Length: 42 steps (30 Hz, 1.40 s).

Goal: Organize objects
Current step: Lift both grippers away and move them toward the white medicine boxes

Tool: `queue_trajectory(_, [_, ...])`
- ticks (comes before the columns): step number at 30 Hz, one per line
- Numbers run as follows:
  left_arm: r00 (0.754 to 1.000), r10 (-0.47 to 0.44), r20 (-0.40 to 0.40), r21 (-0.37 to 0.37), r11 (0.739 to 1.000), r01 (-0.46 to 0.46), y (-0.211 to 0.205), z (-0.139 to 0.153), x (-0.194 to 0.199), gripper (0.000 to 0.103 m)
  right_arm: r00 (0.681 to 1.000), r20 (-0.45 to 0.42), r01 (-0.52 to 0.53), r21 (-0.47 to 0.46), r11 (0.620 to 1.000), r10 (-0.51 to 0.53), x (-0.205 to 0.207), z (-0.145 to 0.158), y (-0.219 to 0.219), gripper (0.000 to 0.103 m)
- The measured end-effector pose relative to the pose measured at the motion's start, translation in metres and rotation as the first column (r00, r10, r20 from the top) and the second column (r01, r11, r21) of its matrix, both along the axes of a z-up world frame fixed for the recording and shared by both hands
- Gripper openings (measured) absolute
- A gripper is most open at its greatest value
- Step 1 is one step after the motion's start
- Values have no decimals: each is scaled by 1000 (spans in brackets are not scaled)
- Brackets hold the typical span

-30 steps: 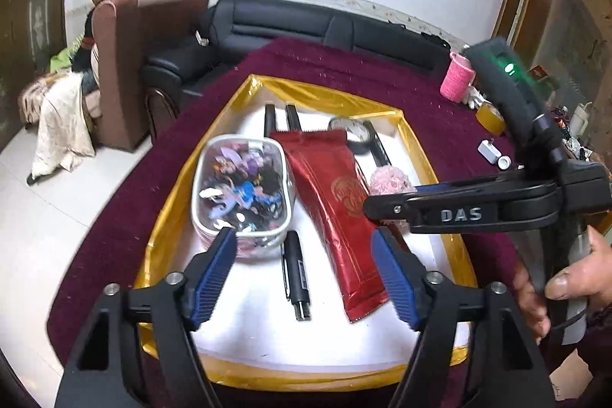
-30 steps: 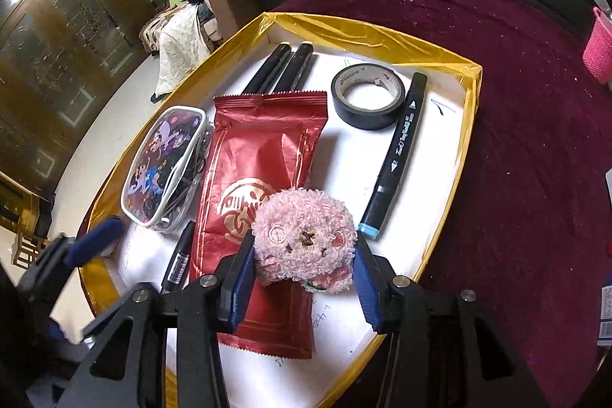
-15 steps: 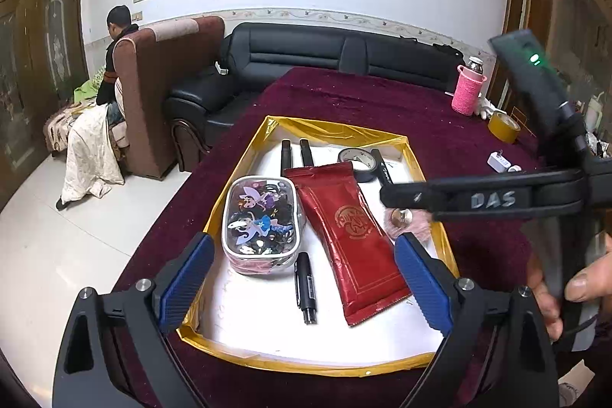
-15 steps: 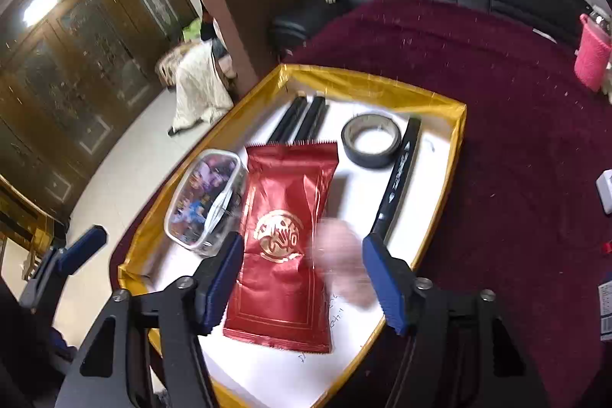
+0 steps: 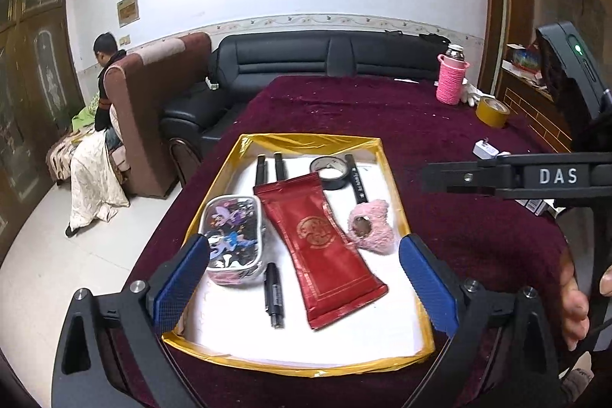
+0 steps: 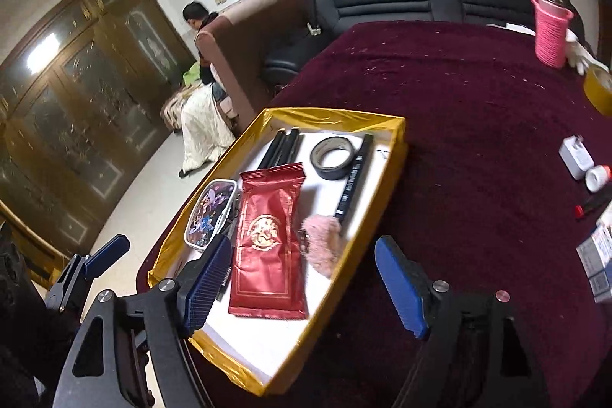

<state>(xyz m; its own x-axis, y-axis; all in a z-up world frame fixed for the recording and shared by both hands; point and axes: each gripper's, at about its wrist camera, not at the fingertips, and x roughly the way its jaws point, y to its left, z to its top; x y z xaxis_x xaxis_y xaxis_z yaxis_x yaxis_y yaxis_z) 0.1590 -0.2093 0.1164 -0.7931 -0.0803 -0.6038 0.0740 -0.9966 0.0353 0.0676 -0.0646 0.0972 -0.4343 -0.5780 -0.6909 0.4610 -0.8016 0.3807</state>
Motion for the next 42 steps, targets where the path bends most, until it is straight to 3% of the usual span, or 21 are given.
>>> queue_trajectory(6, [999, -46, 2, -30, 999, 46, 25, 7, -8, 99, 994, 27, 112, -76, 991, -110, 4, -3, 61, 85])
queue_trajectory(12, [991, -131, 19, 18, 991, 130, 54, 8, -19, 99, 964, 15, 264, -144, 954, -265, 7, 5, 148, 84])
queue_trajectory(15, [986, -168, 16, 33, 985, 168, 70, 6, -21, 99, 923, 1, 380, -158, 911, -385, 10, 12, 204, 85])
queue_trajectory(19, [978, -208, 37, 47, 977, 206, 85, -1, -27, 99, 841, 18, 536, -159, 829, -541, 13, 9, 281, 88])
queue_trajectory(22, [971, -229, 62, 68, 972, 225, 94, -9, -31, 99, 799, 65, 600, -156, 785, -598, 7, -3, 316, 88])
queue_trajectory(24, [967, -244, 73, 86, 968, 237, 97, -13, -31, 99, 788, 94, 615, -172, 769, -609, 6, -12, 333, 88])
queue_trajectory(25, [966, -247, 74, 91, 966, 240, 97, -13, -30, 99, 801, 117, 598, -215, 772, -587, 5, -15, 338, 89])
queue_trajectory(27, [966, -246, 75, 96, 966, 239, 97, -14, -30, 99, 859, 132, 509, -338, 792, -495, 8, -14, 334, 89])
queue_trajectory(29, [969, -234, 80, 106, 968, 226, 95, -15, -32, 99, 908, 87, 412, -374, 831, -410, 10, -6, 314, 89])
queue_trajectory(31, [969, -233, 84, 134, 966, 220, 93, -16, -34, 99, 937, 45, 344, -300, 890, -348, 4, -2, 285, 91])
queue_trajectory(33, [967, -238, 90, 173, 960, 221, 91, -18, -35, 99, 941, 55, 338, -183, 923, -334, -12, -9, 263, 92])
queue_trajectory(36, [967, -236, 95, 191, 958, 215, 90, -20, -33, 99, 907, 73, 419, -46, 907, -415, -41, -29, 251, 92])
queue_trajectory(37, [967, -234, 96, 194, 958, 213, 89, -21, -32, 99, 890, 4, 456, 21, 890, -456, -44, -27, 244, 93])
queue_trajectory(39, [967, -233, 100, 208, 956, 209, 87, -22, -33, 99, 912, 53, 407, 11, 913, -407, -51, -32, 234, 94])
queue_trajectory(42, [966, -236, 105, 236, 950, 206, 85, -24, -35, 99, 962, 130, 243, -8, 970, -240, -52, -37, 202, 94])
